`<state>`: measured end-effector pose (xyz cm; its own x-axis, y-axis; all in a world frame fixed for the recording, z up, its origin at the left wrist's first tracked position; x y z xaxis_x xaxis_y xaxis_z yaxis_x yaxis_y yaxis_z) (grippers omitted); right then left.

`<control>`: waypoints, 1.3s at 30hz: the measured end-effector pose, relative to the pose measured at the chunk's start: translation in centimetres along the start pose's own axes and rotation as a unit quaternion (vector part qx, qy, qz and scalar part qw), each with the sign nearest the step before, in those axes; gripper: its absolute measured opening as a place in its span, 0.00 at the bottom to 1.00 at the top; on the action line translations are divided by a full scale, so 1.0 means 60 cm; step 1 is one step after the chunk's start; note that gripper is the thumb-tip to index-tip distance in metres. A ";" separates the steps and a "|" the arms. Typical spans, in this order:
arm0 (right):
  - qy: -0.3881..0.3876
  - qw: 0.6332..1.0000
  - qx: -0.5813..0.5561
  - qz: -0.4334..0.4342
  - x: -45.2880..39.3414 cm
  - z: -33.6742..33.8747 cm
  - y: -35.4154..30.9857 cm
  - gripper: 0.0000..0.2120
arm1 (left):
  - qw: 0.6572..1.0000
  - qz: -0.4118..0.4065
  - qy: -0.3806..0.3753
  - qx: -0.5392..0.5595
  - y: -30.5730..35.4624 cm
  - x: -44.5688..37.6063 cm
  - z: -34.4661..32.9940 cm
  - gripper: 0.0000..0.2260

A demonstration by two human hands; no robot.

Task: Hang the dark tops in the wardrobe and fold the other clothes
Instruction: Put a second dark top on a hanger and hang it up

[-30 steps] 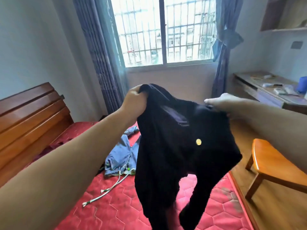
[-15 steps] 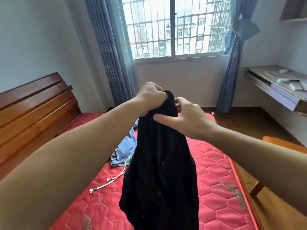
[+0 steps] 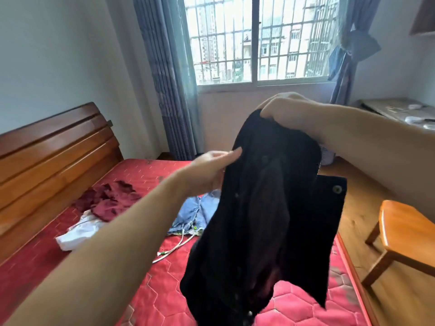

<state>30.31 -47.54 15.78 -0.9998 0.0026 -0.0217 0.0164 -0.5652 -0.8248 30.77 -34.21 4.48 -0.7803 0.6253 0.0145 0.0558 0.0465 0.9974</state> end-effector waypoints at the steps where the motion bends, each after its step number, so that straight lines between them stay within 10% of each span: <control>1: 0.010 1.000 -0.011 -0.008 -0.004 0.007 0.004 0.13 | 1.000 -0.002 0.004 0.016 -0.027 0.002 -0.006 0.16; 7: 0.030 0.999 -0.029 -0.032 -0.003 0.060 0.053 0.09 | 0.988 -0.068 0.124 0.059 -0.022 -0.004 0.014 0.14; 14: -0.032 0.989 0.133 -0.054 0.020 0.045 0.171 0.17 | 0.970 -0.070 0.121 -0.200 0.172 -0.023 -0.030 0.13; 19: 0.262 0.925 0.090 0.261 0.118 0.032 0.106 0.09 | 0.954 -0.050 0.157 -0.250 0.219 -0.040 -0.077 0.11; 25: 0.050 0.969 -0.129 0.204 0.111 -0.049 0.102 0.08 | 0.946 -0.075 0.108 -0.296 0.213 -0.025 -0.112 0.17; 35: 0.025 0.962 -0.051 0.265 0.146 -0.034 -0.015 0.20 | 0.924 -0.128 0.175 -0.315 0.151 0.050 -0.004 0.15; 39: 0.063 0.965 -0.101 0.233 0.132 0.000 -0.039 0.28 | 0.857 -0.272 0.313 -0.305 0.133 0.114 0.010 0.03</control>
<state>22.34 -46.20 17.57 -0.8731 -0.1054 -0.4759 0.4800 -0.3562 -0.8017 26.25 -29.11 12.48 -0.7790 0.0918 -0.6203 -0.6105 -0.3371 0.7167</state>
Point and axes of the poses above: each hand's wrist, its own x-axis away from the middle knuckle, its own z-axis out of the back of the hand, y = z × x, the point moved 9 cm from there along -x, towards the middle knuckle, and after that the axes turned 3 degrees about -z, right-handed, at the moved point
